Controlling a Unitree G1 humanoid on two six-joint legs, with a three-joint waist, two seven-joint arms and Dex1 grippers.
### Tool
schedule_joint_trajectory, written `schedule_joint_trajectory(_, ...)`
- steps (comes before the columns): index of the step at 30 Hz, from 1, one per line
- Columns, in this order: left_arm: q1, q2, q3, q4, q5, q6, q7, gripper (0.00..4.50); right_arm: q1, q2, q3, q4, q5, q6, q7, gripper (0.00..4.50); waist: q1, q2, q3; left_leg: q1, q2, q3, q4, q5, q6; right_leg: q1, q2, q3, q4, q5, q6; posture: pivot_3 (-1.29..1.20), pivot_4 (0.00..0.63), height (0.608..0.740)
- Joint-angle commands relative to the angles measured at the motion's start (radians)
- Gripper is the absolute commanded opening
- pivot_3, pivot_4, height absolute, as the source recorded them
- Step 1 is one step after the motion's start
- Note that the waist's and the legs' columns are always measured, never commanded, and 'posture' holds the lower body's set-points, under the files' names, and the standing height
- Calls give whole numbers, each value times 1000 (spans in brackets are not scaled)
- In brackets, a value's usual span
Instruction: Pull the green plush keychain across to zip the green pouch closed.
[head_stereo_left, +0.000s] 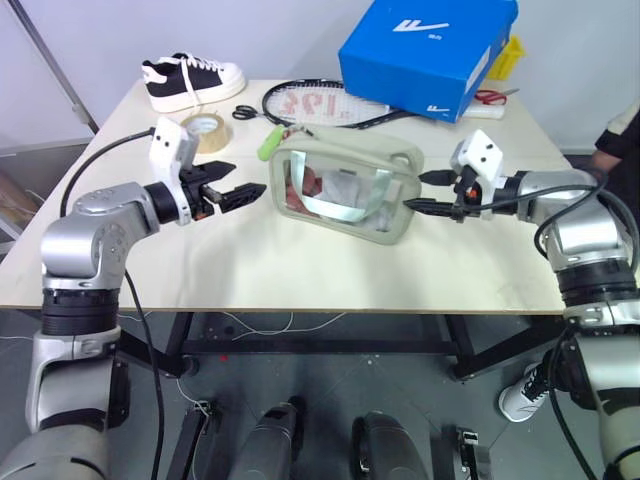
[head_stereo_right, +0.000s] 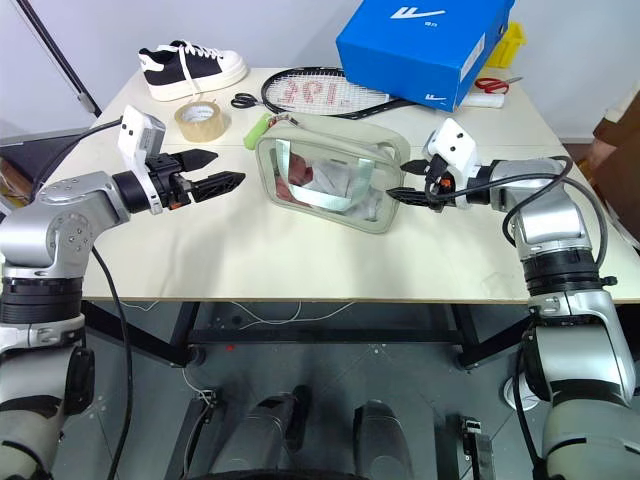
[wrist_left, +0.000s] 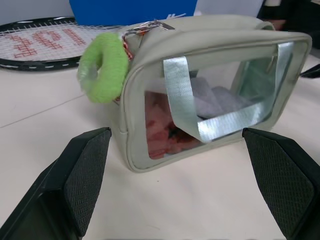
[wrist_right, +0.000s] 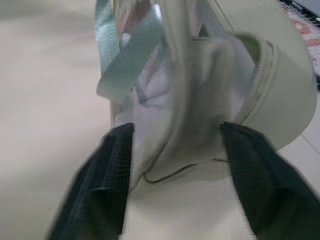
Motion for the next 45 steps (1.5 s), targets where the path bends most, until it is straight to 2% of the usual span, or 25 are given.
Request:
schedule_joint_trajectory(1,6,33,36,-49,-19,2,-3,4500,-73,-17,-76,-180,85,144,-13,2599,-1,0,0,0,0,0,0,0,0,0,0,0,0,0,0,0,150,740)
schedule_joint_trajectory(4,8,33,35,-46,-20,-2,2,4500,-107,51,-88,-248,142,259,-61,2599,-4,0,0,0,1,0,-1,-1,-1,-1,0,0,0,0,0,0,150,740)
schedule_joint_trajectory(7,-4,21,22,-42,-19,-8,3,4500,-163,181,-17,-196,79,252,-155,2599,-7,0,0,2,1,0,-1,-2,-2,-1,0,0,0,0,-1,0,150,740)
schedule_joint_trajectory(9,-6,18,18,-46,-17,-11,2,4500,-187,226,21,-139,26,215,-191,2599,-5,0,0,2,1,0,-1,-2,-2,-3,0,0,0,0,-1,0,150,740)
schedule_joint_trajectory(15,13,28,29,-63,-22,-5,4,4500,-240,256,83,46,-85,96,-226,2599,8,0,0,0,-3,1,0,0,0,-4,0,0,-1,1,1,0,150,740)
schedule_joint_trajectory(20,37,27,39,-91,-29,4,18,4500,-254,280,89,69,-89,82,-196,2599,-3,0,0,1,0,1,-1,0,0,-3,1,1,-1,1,1,0,150,740)
schedule_joint_trajectory(22,41,28,41,-95,-29,3,20,4500,-253,288,90,65,-89,82,-184,2087,-7,0,0,1,1,1,-1,0,0,-2,1,1,0,2,0,0,150,740)
schedule_joint_trajectory(24,42,34,42,-88,-27,-2,20,4500,-252,291,95,70,-95,72,-168,1380,-6,0,0,1,1,2,-1,0,0,-2,2,2,1,2,0,0,150,740)
schedule_joint_trajectory(25,41,37,43,-84,-26,-5,20,4500,-251,292,98,73,-99,65,-162,614,-6,0,0,1,1,2,-1,0,0,-3,2,2,1,2,0,0,150,740)
schedule_joint_trajectory(27,38,43,43,-78,-26,-8,20,4500,-250,293,105,79,-107,55,-148,146,-5,0,0,1,1,2,-1,0,0,-3,3,2,1,2,0,0,150,740)
schedule_joint_trajectory(32,34,55,47,-72,-24,-11,23,4500,-246,294,113,98,-137,9,-138,146,-6,0,0,2,1,3,-1,-1,-1,-4,3,3,1,2,0,0,150,740)
schedule_joint_trajectory(34,29,64,51,-61,-19,-18,21,4500,-237,286,118,104,-157,-79,-130,146,-6,0,0,2,1,3,-1,-1,-2,-4,3,3,1,2,0,0,150,740)
schedule_joint_trajectory(40,-2,123,74,22,-4,-56,2,4500,-221,259,83,64,-123,-167,-50,146,-6,0,0,1,1,4,-1,-1,-1,-5,4,3,1,2,0,0,150,740)
schedule_joint_trajectory(45,-10,117,52,33,4,-77,-9,4500,-187,276,82,10,-95,-172,-8,146,-3,0,0,2,1,4,-1,-1,-2,-5,4,4,1,2,0,0,150,740)
